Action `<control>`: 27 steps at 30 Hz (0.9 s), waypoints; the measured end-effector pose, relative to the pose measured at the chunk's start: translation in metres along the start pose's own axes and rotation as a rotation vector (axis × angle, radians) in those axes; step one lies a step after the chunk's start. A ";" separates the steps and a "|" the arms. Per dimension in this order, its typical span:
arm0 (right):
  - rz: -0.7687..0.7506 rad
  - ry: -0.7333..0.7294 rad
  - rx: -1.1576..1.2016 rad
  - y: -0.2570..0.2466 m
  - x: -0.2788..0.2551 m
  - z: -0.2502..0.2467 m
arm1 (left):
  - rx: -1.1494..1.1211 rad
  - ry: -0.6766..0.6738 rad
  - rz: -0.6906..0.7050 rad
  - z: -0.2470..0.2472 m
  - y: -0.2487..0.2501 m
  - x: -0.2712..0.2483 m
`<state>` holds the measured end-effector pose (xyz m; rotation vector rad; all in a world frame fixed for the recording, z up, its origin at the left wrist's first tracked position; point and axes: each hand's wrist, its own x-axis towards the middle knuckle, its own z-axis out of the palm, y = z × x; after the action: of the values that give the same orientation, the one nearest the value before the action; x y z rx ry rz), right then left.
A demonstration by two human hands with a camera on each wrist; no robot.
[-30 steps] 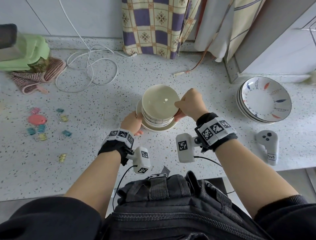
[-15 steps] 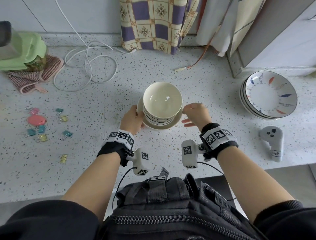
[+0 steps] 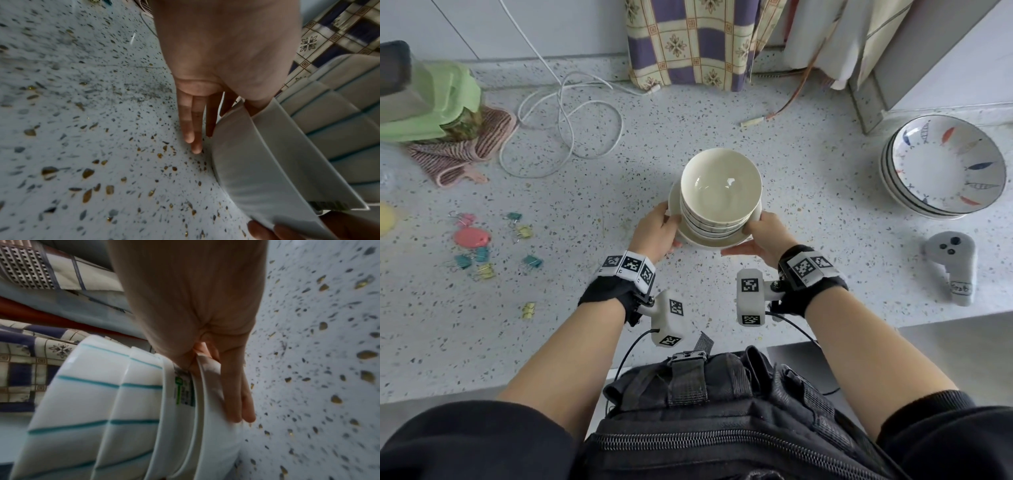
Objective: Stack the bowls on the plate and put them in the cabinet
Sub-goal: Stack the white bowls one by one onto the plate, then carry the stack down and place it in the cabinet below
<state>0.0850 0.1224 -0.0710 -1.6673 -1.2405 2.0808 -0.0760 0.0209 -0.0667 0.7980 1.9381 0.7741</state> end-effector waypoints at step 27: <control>-0.001 -0.024 -0.003 0.132 -0.170 -0.112 | -0.117 0.160 0.053 0.129 -0.032 -0.182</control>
<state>0.2854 -0.0120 -0.0445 -1.6470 -1.2522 2.1052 0.1046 -0.1128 -0.0580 0.7376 1.9973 1.0006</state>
